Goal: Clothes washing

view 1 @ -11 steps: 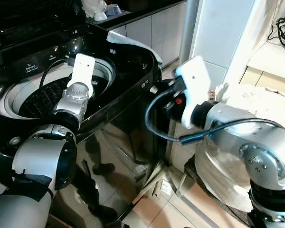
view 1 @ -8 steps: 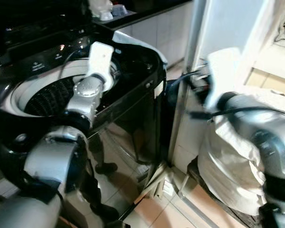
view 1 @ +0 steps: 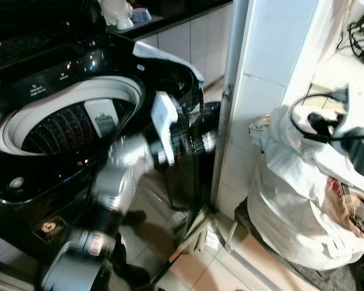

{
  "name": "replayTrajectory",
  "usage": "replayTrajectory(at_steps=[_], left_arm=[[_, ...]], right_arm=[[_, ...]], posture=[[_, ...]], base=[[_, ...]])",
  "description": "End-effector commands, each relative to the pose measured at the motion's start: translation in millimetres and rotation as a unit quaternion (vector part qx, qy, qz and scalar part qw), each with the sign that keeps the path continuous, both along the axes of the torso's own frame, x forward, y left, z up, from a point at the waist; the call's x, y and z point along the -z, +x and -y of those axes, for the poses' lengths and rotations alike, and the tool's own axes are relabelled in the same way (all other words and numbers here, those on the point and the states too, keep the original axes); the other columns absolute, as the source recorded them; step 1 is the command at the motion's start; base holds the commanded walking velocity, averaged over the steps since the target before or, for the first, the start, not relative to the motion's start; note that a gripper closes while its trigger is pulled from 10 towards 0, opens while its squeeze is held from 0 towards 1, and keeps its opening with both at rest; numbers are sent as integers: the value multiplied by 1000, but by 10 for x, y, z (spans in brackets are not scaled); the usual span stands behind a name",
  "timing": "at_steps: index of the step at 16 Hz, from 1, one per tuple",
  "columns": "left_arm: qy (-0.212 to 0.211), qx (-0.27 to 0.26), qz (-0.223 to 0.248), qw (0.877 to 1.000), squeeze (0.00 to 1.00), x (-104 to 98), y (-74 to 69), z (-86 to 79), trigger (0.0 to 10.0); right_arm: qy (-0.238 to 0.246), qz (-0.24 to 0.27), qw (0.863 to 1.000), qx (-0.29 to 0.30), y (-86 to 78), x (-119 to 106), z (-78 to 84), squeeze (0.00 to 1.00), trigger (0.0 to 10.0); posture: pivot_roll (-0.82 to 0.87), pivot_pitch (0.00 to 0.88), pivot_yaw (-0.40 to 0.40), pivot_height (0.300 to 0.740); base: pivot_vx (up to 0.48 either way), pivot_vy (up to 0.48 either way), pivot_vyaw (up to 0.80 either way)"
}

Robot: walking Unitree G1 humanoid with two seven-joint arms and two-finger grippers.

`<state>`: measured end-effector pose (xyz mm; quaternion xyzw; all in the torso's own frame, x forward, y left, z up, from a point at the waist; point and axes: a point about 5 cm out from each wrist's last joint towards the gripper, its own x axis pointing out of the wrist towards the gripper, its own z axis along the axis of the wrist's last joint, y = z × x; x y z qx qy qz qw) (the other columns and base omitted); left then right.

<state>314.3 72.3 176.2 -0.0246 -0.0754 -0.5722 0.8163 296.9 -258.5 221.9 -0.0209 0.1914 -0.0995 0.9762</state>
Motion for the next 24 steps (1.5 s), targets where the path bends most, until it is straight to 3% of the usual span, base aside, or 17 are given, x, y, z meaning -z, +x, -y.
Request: replayTrajectory(at_steps=[1,5,6,7,10,11,12,13,24], left_arm=[[2,23,14,1000,0,-107,-72,19,10000],[19,24,35,999,0,-120,-160,72,10000],[28,24,39,999,0,-106,-186,76,10000],[37,26,33,998,0,-95,-233,80,10000],[44,27,32,998,0,-90,-245,89,10000],[49,34,30,998,0,-83,-265,96,10000],[47,43,27,998,0,-83,-284,100,10000],[46,54,23,997,0,-89,-312,102,10000],[46,54,14,997,0,-103,-323,105,10000]], right_arm=[[18,-10,1000,8,-9,43,80,1000,10000],[32,-34,998,44,-21,234,208,1000,10000],[45,-43,997,45,-24,307,215,157,10000],[73,-61,995,30,-33,420,192,0,10000],[95,-80,992,26,-54,510,178,0,10000],[98,-83,991,28,-60,532,185,0,8078],[99,-81,991,29,-60,529,188,0,1098],[99,-77,992,27,-57,517,193,0,0],[87,-45,995,22,-15,430,189,0,0]], posture=[[-136,0,79,740],[-132,0,77,740],[-132,0,79,740],[-131,0,79,740],[-126,0,78,740],[-127,0,80,740],[-127,0,81,740],[-128,0,82,740],[-125,0,84,740]], base=[[0,0,0],[0,0,0],[0,0,0],[0,0,0],[0,0,0],[0,0,0],[0,0,0],[0,0,0],[0,0,0]])
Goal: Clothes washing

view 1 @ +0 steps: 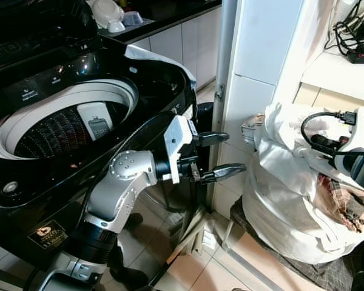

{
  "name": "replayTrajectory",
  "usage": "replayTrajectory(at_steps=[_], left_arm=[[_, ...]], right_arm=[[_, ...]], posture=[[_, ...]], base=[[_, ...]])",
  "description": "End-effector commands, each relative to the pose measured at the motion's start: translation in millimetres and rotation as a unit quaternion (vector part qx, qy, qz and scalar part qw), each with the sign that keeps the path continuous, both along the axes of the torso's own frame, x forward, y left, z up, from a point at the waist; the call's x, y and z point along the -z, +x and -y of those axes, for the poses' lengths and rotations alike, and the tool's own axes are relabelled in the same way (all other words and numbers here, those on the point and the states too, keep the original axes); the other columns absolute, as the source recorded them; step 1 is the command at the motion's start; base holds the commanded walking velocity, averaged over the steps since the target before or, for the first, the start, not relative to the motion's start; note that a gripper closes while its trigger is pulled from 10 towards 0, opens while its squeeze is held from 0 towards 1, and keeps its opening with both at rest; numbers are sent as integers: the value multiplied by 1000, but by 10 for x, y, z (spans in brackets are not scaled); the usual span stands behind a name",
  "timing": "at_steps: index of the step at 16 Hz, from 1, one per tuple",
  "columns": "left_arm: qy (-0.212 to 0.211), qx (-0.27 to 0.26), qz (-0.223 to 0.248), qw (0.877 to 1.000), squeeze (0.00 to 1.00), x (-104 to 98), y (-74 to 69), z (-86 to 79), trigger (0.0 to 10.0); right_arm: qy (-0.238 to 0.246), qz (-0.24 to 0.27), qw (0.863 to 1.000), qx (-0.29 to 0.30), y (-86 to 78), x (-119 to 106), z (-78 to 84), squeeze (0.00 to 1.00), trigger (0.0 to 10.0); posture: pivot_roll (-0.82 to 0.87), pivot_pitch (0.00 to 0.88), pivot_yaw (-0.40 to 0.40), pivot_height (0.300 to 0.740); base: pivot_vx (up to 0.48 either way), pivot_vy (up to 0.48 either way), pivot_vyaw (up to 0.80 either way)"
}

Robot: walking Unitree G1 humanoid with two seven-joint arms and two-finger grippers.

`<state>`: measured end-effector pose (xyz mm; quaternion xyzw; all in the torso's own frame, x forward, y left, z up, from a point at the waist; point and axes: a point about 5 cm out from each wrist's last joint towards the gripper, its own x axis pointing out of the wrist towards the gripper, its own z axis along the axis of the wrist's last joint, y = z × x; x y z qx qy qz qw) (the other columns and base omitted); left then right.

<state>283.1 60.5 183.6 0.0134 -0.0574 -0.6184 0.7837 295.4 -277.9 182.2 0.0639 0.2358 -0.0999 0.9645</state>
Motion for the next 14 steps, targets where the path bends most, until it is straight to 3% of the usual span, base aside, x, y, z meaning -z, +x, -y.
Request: replayTrajectory(at_steps=[1,8,12,14], left_arm=[[3,2,2,1000,0,-28,-14,-13,10000],[3,7,-1,1000,0,-27,-26,-12,10000],[-13,-57,18,998,0,-83,91,-71,10000],[-65,-137,57,987,0,-268,245,-152,10000]], right_arm=[[0,-8,1000,2,-3,35,-3,0,0],[0,15,1000,-1,-15,-39,-6,0,0],[-13,88,996,-14,11,-449,-49,0,0],[-15,174,983,-61,16,-932,-178,0,0]], posture=[[-127,0,86,740],[-134,0,93,740],[-134,0,97,740],[-139,0,99,740]], base=[[0,0,0],[0,0,0],[0,0,0],[0,0,0]])
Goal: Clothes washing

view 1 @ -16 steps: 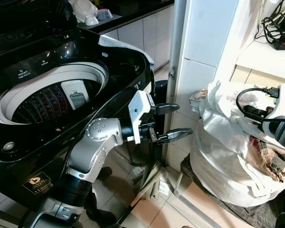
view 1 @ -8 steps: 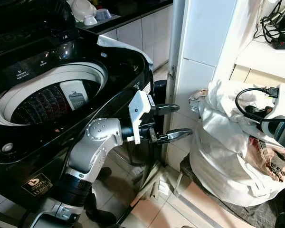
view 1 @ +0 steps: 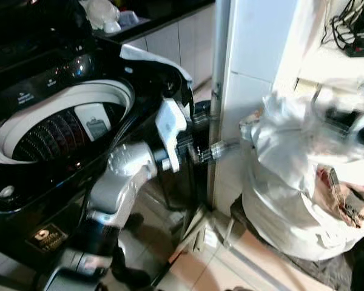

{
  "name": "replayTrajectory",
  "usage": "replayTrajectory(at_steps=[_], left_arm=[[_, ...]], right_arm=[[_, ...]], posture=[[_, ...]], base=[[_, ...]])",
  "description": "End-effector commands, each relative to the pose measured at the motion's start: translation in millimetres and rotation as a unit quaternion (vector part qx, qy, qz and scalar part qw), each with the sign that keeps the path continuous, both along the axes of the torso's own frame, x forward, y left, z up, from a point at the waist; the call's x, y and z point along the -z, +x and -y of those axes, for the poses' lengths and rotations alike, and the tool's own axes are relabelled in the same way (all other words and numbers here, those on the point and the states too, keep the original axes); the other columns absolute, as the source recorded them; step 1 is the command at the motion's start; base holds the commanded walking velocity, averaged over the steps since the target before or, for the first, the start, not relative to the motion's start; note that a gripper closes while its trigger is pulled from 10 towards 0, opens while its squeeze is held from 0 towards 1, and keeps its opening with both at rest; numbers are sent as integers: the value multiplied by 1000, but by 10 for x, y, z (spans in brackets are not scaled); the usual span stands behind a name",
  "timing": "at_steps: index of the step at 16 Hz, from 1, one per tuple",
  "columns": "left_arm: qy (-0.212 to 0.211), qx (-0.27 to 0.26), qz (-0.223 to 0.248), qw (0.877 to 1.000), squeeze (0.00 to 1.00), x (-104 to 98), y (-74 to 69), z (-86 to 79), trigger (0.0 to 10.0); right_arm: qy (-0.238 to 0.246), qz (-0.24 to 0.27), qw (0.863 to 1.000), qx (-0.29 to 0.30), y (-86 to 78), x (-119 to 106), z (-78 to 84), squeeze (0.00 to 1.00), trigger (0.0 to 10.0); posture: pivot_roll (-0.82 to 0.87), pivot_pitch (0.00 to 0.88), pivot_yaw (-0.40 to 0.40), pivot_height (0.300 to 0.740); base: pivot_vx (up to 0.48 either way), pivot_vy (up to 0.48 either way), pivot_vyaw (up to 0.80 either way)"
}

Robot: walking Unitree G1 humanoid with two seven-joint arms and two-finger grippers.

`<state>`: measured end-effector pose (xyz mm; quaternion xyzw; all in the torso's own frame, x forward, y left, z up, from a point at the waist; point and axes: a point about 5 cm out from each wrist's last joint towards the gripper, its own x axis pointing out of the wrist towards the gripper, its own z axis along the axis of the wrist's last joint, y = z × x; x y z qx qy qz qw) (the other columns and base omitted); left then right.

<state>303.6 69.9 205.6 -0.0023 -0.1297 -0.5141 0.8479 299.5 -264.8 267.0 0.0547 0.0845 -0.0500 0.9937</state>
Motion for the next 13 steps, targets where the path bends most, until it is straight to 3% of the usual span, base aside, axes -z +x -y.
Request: replayTrajectory(at_steps=[1,2,3,4,5,6,9,13], left_arm=[[-15,-35,20,999,0,-97,70,-80,10000],[-65,-77,40,994,0,-291,153,-151,10000],[-81,-86,46,992,0,-355,172,-173,10000],[-137,-76,50,986,906,-543,174,-210,10000],[-152,-68,55,984,906,-597,167,-216,10000],[-175,-49,71,981,1000,-721,135,-215,10000],[-206,-33,97,973,1000,-924,108,-250,10000],[-213,-6,89,973,1000,-955,78,-301,10000]], right_arm=[[4,36,999,-30,-24,-180,-84,0,0],[38,91,992,-81,-21,-492,-246,0,0],[46,108,988,-101,-24,-586,-307,0,0],[74,140,973,-165,-19,-770,-515,0,0],[82,146,968,-185,-19,-811,-578,0,0],[95,148,956,-235,-6,-832,-754,0,0],[99,108,930,-336,10,-639,-1141,0,0],[107,84,924,-358,40,-511,-1231,0,0]], posture=[[-139,0,99,740],[-141,0,98,740],[-141,0,98,740],[-141,0,94,740],[-141,0,94,740],[-137,0,87,740],[-117,0,68,740],[-105,0,57,740]], base=[[0,0,0],[0,0,0],[0,0,0],[0,0,0],[0,0,0],[0,0,0],[0,0,0],[0,0,0]])
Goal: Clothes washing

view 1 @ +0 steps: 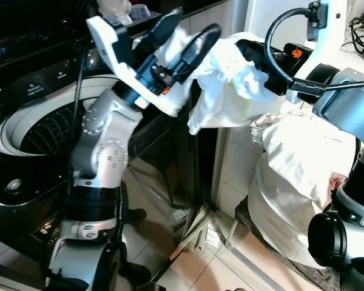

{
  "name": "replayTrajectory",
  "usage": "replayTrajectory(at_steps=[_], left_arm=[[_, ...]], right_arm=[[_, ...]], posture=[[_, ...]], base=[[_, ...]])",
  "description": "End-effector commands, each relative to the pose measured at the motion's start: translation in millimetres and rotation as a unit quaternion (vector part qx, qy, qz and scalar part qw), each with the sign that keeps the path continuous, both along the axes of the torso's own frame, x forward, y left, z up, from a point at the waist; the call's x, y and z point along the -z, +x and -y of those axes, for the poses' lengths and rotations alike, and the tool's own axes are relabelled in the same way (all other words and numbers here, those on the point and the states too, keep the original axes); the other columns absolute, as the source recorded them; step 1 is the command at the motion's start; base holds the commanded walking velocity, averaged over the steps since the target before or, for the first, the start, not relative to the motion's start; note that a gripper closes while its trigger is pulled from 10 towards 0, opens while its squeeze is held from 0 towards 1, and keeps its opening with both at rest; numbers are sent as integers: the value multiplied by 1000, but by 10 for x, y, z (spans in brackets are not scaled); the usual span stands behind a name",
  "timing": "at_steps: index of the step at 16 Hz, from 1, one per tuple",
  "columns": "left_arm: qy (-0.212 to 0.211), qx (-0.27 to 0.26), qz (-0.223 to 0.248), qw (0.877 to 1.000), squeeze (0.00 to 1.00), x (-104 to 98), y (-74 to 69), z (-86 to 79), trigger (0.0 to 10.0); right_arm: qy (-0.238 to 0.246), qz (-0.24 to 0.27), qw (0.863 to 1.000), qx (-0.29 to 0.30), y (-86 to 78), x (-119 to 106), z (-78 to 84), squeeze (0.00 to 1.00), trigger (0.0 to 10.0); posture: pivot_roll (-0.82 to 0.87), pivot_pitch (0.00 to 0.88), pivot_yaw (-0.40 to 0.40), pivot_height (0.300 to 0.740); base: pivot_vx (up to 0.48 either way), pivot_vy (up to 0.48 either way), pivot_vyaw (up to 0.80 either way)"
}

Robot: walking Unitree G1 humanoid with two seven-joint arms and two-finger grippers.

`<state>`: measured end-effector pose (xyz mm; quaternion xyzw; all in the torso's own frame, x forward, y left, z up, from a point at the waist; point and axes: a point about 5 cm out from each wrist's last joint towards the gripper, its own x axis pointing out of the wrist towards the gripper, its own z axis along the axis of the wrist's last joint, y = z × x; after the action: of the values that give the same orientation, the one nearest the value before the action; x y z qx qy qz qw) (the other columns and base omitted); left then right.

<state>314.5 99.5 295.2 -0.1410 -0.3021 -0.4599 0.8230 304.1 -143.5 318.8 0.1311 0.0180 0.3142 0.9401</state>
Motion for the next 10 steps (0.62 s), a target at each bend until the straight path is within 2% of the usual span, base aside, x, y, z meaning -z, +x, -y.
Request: replayTrajectory(at_steps=[1,2,3,4,5,6,8,9,10], left_arm=[[22,33,6,999,1000,-7,-62,30,10000],[66,69,-8,995,1000,114,-111,98,10000],[75,77,-14,994,1000,146,-121,113,10000],[119,82,-20,989,1000,264,-134,167,10000],[147,66,-22,987,1000,340,-107,204,10000],[163,27,-19,986,1000,374,-37,220,10000],[173,-12,-24,985,1000,395,47,221,10000],[164,-36,-19,986,1000,366,92,224,10000],[161,-35,-18,986,1000,360,92,229,10000]], right_arm=[[3,1,1000,-14,-7,7,-25,0,0],[7,5,1000,-19,-12,-4,-32,0,0],[7,6,1000,-20,-15,-7,-33,0,0],[14,11,1000,-22,-21,-35,-32,0,0],[19,14,999,-27,-33,-54,-38,0,0],[21,15,999,-34,-49,-62,-53,0,0],[20,15,998,-50,-86,-52,-96,0,0],[22,13,997,-71,-131,-35,-153,0,0],[23,13,997,-74,-139,-31,-163,0,0]], posture=[[-104,0,57,740],[-104,0,57,740],[-104,0,57,740],[-108,0,62,740],[-112,0,67,740],[-112,0,67,740],[-116,0,71,740],[-117,0,72,740],[-117,0,72,740]], base=[[0,0,0],[0,0,0],[0,0,0],[0,0,0],[0,0,0],[0,0,0],[0,0,0],[0,0,0],[0,0,0]])
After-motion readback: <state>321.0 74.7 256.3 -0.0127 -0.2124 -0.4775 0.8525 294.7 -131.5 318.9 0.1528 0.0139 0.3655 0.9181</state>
